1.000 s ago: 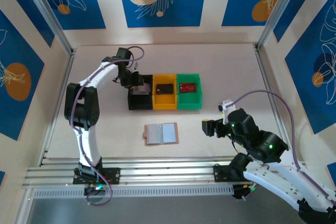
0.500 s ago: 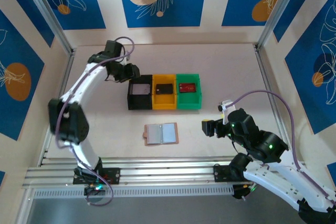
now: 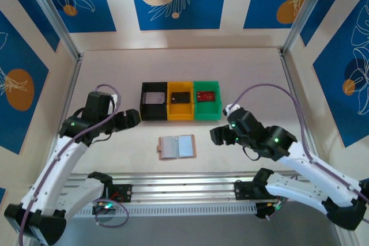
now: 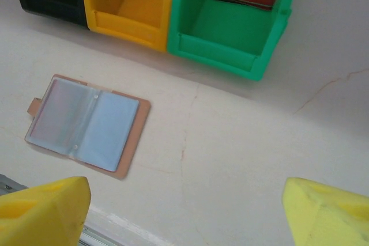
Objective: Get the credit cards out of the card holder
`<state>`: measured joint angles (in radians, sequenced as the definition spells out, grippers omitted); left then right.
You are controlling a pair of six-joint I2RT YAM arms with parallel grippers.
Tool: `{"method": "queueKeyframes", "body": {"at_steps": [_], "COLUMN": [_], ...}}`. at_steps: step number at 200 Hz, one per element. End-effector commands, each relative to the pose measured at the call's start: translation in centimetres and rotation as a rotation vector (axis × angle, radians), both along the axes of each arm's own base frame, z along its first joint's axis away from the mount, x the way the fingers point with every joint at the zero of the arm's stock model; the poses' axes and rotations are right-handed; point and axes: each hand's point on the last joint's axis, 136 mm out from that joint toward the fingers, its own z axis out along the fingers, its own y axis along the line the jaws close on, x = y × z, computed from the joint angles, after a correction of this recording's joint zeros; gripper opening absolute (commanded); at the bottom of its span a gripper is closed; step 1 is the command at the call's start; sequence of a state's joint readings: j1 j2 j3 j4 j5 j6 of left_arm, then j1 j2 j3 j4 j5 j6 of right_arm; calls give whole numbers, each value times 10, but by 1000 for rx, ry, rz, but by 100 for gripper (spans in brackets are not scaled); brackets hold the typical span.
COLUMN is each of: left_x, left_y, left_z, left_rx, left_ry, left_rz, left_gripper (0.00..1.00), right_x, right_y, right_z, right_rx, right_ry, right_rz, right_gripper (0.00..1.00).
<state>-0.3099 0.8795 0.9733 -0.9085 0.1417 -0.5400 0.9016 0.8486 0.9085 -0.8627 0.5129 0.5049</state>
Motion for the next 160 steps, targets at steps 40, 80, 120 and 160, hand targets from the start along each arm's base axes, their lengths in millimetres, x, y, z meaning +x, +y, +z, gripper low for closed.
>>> {"method": "queueKeyframes", "body": {"at_steps": [40,80,120,160], "left_x": [-29,-36,-39,-43], "left_y": [44,58,65,67], "left_z": [10,24,29,35], "left_rx": [156,167,167,156], "left_ry": [-109,-198,-228,-265], "left_rz": [90,145,185,195], "left_gripper": [100,100,100,100], "right_x": [-9,-16,-12,-4], "right_y": [70,113,139,170], "right_z": [-38,-85,-121,-138], "right_rx": [-109,-147,-223,-224], "right_ry": [63,172,244,293], "right_rz": [-23,-6,-15,-21], "right_gripper": [93,93,92,92]}}
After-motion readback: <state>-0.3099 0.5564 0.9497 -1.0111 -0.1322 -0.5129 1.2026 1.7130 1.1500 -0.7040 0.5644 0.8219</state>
